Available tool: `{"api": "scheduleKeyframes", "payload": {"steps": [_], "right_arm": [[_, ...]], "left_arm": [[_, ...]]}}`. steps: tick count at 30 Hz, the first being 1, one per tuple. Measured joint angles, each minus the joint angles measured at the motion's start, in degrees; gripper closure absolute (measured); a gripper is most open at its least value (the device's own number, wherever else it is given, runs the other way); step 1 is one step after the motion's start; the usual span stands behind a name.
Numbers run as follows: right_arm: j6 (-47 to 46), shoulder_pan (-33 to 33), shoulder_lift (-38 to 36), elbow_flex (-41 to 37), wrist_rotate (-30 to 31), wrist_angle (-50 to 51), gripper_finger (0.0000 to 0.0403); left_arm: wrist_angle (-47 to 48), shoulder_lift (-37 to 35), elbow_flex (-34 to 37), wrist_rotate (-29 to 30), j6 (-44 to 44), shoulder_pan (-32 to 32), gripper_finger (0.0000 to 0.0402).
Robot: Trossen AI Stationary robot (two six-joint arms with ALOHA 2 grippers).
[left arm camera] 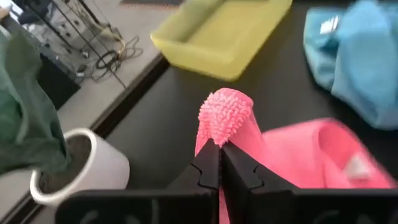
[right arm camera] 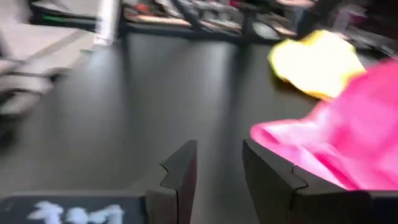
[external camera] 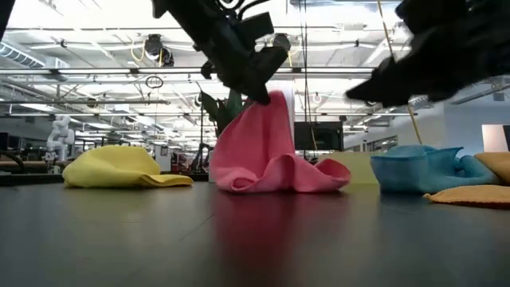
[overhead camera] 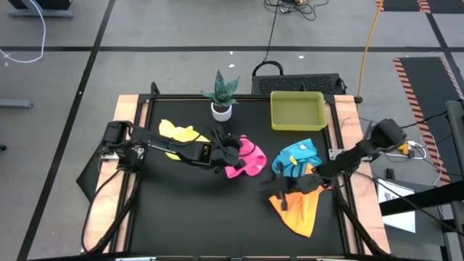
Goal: Fold microfiber towels
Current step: Fold the pink microfiber cloth
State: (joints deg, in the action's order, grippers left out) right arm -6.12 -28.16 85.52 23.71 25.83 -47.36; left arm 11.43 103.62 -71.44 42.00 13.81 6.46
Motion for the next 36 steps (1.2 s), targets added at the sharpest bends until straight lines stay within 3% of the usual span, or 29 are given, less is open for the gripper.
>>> {"api": "scheduleKeyframes", "payload": {"steps": [4,12,17,22,26,31,36], "right_arm": [[-2.78,3.68,5.11,5.53,1.19,3.63,0.0279],[-9.58,10.89,9.1,19.84,1.01,30.81,0.0279],[-13.43,14.44,11.08,21.15,-4.98,30.54,0.0249],[-18.5,17.23,14.33,21.15,-4.95,28.24,0.0202],[-19.59,18.96,17.89,21.15,-4.99,22.34,0.0193],[-19.85,20.79,20.38,21.13,-2.51,17.4,0.0223],[-19.64,21.95,20.54,21.13,-0.34,18.13,0.0302]], "left_arm": [[3.39,0.3,0.0,1.39,3.24,1.35,0.039],[9.93,-0.32,0.0,9.07,8.34,5.74,0.0396],[12.4,-0.29,0.02,10.69,10.96,7.26,0.0389],[13.93,-0.29,0.02,12.77,12.36,8.09,0.0395],[14.16,-0.29,0.02,13.23,13.35,8.31,0.0385],[14.12,-0.29,0.02,13.27,13.4,8.33,0.0397],[14.03,-0.29,0.02,13.28,13.53,8.46,0.0384]]}}
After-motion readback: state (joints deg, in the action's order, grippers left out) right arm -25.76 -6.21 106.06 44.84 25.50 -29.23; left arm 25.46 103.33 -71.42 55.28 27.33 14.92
